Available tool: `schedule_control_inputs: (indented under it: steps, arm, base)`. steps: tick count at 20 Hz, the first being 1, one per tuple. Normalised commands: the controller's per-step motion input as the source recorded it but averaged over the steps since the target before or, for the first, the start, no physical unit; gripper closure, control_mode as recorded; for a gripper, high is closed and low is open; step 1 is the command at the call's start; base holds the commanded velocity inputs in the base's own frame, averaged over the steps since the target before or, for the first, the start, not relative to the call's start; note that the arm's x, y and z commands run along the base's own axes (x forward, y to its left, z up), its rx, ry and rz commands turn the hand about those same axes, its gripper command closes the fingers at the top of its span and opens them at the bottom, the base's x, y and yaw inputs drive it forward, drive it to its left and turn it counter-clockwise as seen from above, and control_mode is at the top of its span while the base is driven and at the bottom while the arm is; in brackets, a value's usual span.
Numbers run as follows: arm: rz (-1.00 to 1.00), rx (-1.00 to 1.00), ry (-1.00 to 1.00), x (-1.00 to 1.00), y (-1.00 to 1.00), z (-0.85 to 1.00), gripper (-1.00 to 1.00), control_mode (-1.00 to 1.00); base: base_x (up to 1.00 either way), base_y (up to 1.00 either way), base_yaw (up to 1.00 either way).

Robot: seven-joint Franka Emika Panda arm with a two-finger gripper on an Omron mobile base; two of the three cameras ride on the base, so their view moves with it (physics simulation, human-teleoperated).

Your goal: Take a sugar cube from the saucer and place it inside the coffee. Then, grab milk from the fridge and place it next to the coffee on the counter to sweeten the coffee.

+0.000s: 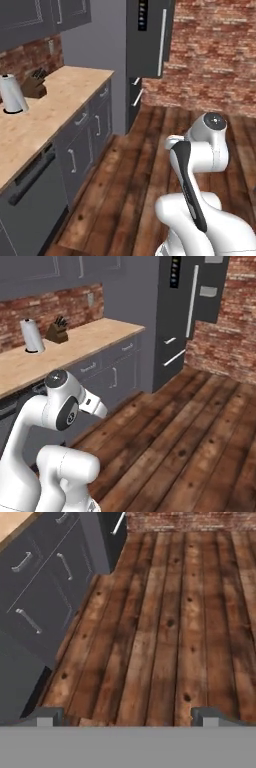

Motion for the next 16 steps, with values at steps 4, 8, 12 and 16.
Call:
schedule_control_inputs:
  steps: [4, 8, 12, 16]
  arm:
    - [0.00, 0.00, 0.00, 0.00, 0.00, 0.00, -1.00, 1.00]
    - [0.00, 0.00, 0.00, 0.00, 0.00, 0.00, -1.00, 1.00]
    - [0.00, 0.00, 0.00, 0.00, 0.00, 0.00, -1.00, 1.00]
    - [0.00, 0.00, 0.00, 0.00, 0.00, 0.00, -1.00, 1.00]
  base:
    - [1.00, -0.75, -0.25]
    - [1.00, -0.76, -0.28]
    - [1.00, -0.76, -0.26]
    - [1.00, -0.77, -0.25]
